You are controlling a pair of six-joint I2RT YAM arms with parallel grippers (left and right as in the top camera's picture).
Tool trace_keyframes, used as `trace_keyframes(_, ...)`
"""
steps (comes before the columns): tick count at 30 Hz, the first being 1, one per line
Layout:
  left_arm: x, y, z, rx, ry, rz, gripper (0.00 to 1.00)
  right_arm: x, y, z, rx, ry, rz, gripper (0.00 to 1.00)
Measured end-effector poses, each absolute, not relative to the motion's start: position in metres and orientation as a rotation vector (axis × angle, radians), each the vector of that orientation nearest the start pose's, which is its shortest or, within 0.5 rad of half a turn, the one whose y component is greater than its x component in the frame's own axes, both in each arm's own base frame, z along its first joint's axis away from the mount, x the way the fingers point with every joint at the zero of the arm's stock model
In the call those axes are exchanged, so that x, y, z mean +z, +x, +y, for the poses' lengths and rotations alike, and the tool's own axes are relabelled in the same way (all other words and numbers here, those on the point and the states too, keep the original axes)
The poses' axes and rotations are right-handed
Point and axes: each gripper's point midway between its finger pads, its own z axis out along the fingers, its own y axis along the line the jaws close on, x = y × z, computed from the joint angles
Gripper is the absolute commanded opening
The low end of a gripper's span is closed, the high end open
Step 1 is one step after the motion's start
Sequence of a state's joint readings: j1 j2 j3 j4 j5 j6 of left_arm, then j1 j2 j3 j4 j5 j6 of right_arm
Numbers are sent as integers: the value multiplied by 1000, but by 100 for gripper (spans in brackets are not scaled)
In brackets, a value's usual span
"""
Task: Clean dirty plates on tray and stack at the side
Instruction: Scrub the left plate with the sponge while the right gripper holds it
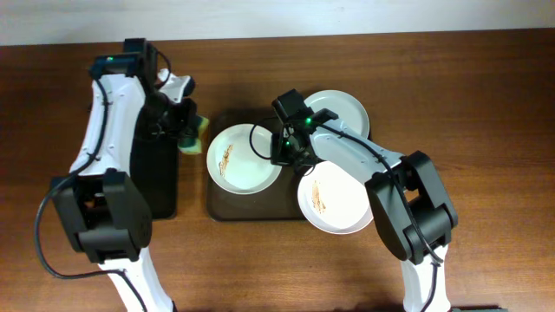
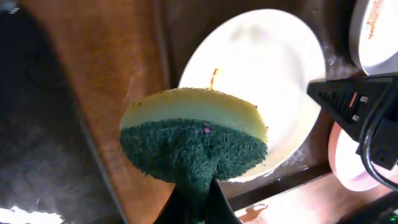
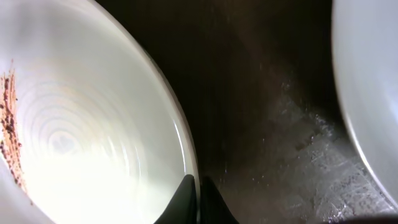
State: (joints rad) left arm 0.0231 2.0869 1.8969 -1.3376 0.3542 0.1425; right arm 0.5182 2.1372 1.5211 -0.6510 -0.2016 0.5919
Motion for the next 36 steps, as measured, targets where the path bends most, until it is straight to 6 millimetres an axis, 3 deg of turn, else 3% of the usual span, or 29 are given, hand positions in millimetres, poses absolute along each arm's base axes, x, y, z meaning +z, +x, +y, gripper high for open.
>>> trace_keyframes(3, 104, 410, -70, -548, 287, 3019, 1, 12, 390, 259, 503, 75, 2960, 4)
trace_keyframes(8, 45, 401, -122, -528, 481, 3014, 1, 12, 389, 258, 511, 78, 2968, 4)
trace_keyframes(10, 12, 393, -126, -433, 491, 3023, 1, 12, 389, 258, 514, 79, 2969, 4)
trace_keyframes(11, 7, 395, -126, -433, 478, 3006, 1, 11, 389, 258, 514, 80, 2969, 4)
trace_keyframes(15, 5, 407, -122, -350, 322, 2957, 1, 12, 391, 259, 519, 80, 2961, 4)
trace_keyframes(18, 10, 430, -97, -101, 174, 2912, 1, 12, 392, 260, 523, 80, 2956, 4)
trace_keyframes(20, 11, 441, -91, 40, 169, 2860, 1, 12, 392, 260, 525, 84, 2954, 4)
trace_keyframes(22, 10, 435, -94, 112, 202, 2871, 1, 12, 392, 260, 522, 85, 2956, 4)
trace_keyframes(24, 8, 415, -105, 30, 296, 2950, 1, 11, 391, 258, 516, 85, 2963, 4)
trace_keyframes(27, 11, 393, -140, -357, 414, 3001, 1, 11, 392, 256, 511, 88, 2962, 4)
trace_keyframes(29, 12, 390, -150, -541, 390, 3000, 1, 11, 392, 256, 511, 89, 2962, 4)
trace_keyframes(30, 18, 401, -143, -601, 335, 2982, 1, 11, 392, 256, 514, 88, 2962, 4)
trace_keyframes(32, 34, 429, -124, -557, 276, 2922, 1, 11, 392, 256, 516, 87, 2962, 4)
trace_keyframes(34, 45, 452, -107, -393, 259, 2875, 1, 11, 392, 257, 517, 87, 2961, 4)
trace_keyframes(36, 36, 446, -103, -262, 284, 2907, 1, 12, 393, 257, 519, 87, 2958, 4)
